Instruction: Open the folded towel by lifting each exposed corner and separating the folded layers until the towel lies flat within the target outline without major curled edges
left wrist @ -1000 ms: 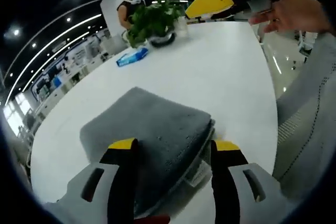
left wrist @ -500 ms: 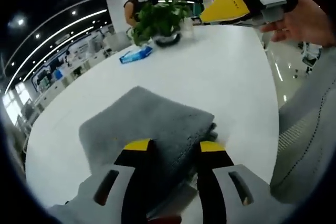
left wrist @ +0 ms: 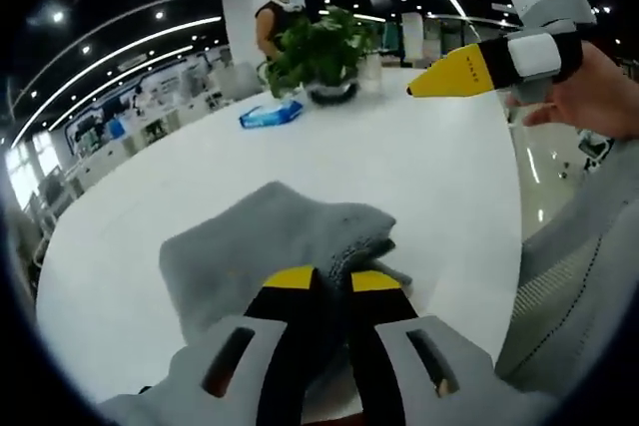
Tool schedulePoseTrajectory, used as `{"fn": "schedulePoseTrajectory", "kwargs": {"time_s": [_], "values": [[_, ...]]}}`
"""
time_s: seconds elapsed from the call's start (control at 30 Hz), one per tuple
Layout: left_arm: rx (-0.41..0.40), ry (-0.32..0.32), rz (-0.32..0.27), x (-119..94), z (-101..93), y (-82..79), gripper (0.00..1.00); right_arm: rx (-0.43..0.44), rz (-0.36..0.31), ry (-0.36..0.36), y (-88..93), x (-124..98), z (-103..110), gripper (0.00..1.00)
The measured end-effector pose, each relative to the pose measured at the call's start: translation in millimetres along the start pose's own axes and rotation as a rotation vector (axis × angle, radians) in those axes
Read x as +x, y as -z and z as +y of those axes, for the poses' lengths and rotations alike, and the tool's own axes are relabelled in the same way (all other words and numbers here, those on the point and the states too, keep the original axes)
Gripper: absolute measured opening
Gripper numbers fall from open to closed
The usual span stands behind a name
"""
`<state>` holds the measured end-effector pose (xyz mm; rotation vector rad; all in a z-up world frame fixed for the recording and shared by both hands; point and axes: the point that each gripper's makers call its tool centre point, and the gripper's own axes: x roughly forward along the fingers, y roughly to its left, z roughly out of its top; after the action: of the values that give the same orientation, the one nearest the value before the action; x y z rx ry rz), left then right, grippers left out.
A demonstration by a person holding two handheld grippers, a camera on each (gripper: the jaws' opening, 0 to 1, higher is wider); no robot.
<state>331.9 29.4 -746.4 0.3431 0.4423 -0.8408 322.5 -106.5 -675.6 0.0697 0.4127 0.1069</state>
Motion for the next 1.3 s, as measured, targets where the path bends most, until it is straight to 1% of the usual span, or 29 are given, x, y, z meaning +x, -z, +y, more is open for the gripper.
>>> {"fn": "schedulePoseTrajectory", "kwargs": {"time_s": [0.2, 0.27, 0.33, 0.37, 0.43, 0.5, 0.57, 0.6, 0.63, 0.67, 0.73, 0.77, 0.8, 0.9, 0.93, 1.13, 1.2, 1.3], "values": [[0.048, -0.01, -0.03, -2, -2.2, -11.3, 0.09, -0.007, 0.003, 0.001, 0.5, 0, 1, 0.77], [0.049, -0.012, -0.044, -4, -1.9, -16.1, 0.08, -0.007, 0.003, 0.001, 0.7, 0, 1, 0.77], [0.023, -0.027, -0.07, -9, 2.7, -24.0, 0.08, -0.006, 0.01, -0.002, 2.2, 0, 1, 0.77], [-0.004, -0.047, -0.1, -12, 8.4, -30.3, 0.08, -0.005, 0.012, -0.003, 2.6, 1, 1, 0.77], [-0.052, -0.076, -0.141, -18, 18.0, -38.1, 0.08, -0.008, 0.012, -0.002, 2.6, 1, 1, 0.77], [-0.115, -0.12, -0.19, -29, 34.3, -47.2, 0.08, -0.013, 0.015, -0.005, 3.2, 1, 2, 0.76], [-0.159, -0.148, -0.224, -36, 45.4, -52.1, 0.08, -0.02, 0.021, -0.009, 4.0, 1, 4, 0.76], [-0.186, -0.173, -0.25, -41, 54.6, -54.8, 0.08, -0.025, 0.022, -0.009, 4.2, 1, 4, 0.76], [-0.197, -0.19, -0.267, -45, 60.5, -56.5, 0.08, -0.027, 0.023, -0.01, 4.4, 2, 4, 0.76], [-0.214, -0.221, -0.284, -50, 69.6, -57.2, 0.08, -0.029, 0.025, -0.011, 4.5, 2, 5, 0.76], [-0.255, -0.25, -0.302, -58, 80.8, -56.8, 0.08, -0.031, 0.026, -0.011, 4.7, 2, 5, 0.76], [-0.261, -0.254, -0.305, -59, 82.5, -56.6, 0.08, -0.033, 0.027, -0.01, 4.9, 2, 5, 0.76], [-0.279, -0.271, -0.319, -63, 88.8, -55.9, 0.08, -0.034, 0.028, -0.01, 5.0, 2, 5, 0.76], [-0.299, -0.31, -0.329, -71, 99.5, -51.6, 0.08, -0.04, 0.031, -0.011, 5.5, 3, 5, 0.76], [-0.322, -0.324, -0.34, -74, 103.6, -49.7, 0.08, -0.043, 0.032, -0.011, 5.6, 3, 5, 0.76], [-0.395, -0.356, -0.362, -86, 112.3, -38.4, 0.09, -0.064, 0.048, -0.016, 8.0, 4, 8, 0.75], [-0.443, -0.36, -0.371, -89, 114.5, -34.4, 0.09, -0.069, 0.051, -0.018, 8.6, 4, 9, 0.75], [-0.488, -0.361, -0.379, -94, 116.6, -30.5, 0.09, -0.076, 0.058, -0.02, 10.0, 4, 10, 0.75]]}}
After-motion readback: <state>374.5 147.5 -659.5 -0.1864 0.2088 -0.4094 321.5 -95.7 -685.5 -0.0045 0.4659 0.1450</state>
